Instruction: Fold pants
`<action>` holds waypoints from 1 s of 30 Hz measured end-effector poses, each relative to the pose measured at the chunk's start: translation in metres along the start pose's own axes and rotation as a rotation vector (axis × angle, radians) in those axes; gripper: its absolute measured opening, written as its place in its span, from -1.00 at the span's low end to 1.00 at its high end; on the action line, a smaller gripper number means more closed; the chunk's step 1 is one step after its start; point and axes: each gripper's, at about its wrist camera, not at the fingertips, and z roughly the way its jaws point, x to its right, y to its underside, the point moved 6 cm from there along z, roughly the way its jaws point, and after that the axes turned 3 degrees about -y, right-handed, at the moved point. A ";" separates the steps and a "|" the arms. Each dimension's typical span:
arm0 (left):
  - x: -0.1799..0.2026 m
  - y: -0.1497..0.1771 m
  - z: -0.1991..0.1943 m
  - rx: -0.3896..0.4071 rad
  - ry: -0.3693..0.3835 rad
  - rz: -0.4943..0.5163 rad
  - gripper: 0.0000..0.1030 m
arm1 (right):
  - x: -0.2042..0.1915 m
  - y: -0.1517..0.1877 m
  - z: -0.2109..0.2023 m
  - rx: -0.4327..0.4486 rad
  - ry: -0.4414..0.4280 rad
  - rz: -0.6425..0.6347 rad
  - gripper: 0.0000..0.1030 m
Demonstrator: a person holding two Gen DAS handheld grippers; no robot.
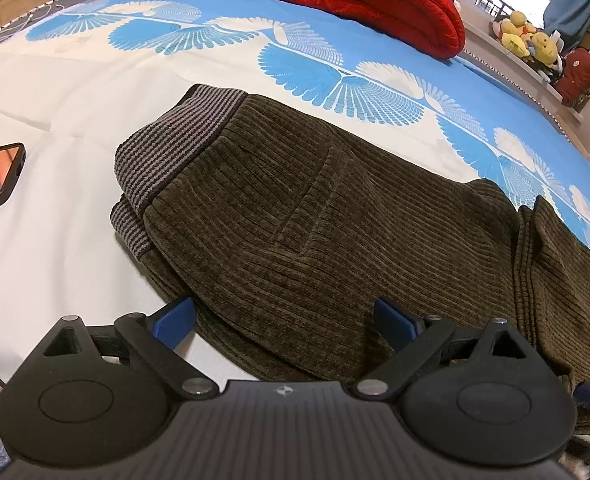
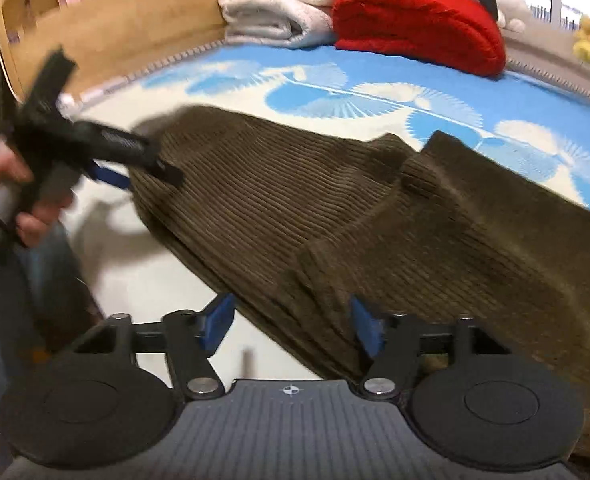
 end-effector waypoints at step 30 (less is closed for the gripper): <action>0.024 -0.005 -0.001 0.027 0.015 0.084 0.89 | 0.009 0.001 0.019 -0.084 0.075 0.000 -0.79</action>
